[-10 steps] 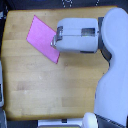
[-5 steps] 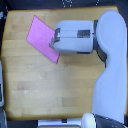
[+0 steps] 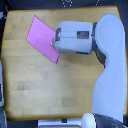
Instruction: Folding a cloth
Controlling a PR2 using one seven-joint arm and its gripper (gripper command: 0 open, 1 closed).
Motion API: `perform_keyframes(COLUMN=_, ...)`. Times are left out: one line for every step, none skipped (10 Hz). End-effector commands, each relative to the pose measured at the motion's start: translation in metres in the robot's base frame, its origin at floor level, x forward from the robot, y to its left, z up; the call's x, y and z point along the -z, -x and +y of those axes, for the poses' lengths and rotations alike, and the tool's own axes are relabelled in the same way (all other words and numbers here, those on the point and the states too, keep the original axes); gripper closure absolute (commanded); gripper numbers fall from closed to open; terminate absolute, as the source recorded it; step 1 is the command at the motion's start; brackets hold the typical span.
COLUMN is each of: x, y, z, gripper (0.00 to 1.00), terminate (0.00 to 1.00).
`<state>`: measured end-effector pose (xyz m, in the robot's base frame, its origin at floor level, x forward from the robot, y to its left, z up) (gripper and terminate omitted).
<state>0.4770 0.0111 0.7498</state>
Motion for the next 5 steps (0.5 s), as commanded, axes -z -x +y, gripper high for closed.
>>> perform_keyframes(x=0.0229, y=-0.0056, z=0.0041, gripper=0.0, terminate=0.0)
perform_keyframes(x=0.0232, y=-0.0061, z=0.0039, gripper=0.0, terminate=0.0)
perform_keyframes(x=0.0213, y=-0.0069, z=0.0035, gripper=0.0, terminate=0.0)
perform_keyframes(x=0.0192, y=-0.008, z=0.0009, gripper=0.0, terminate=0.0)
perform_keyframes(x=0.0173, y=-0.0065, z=-0.001, gripper=1.0, terminate=0.0)
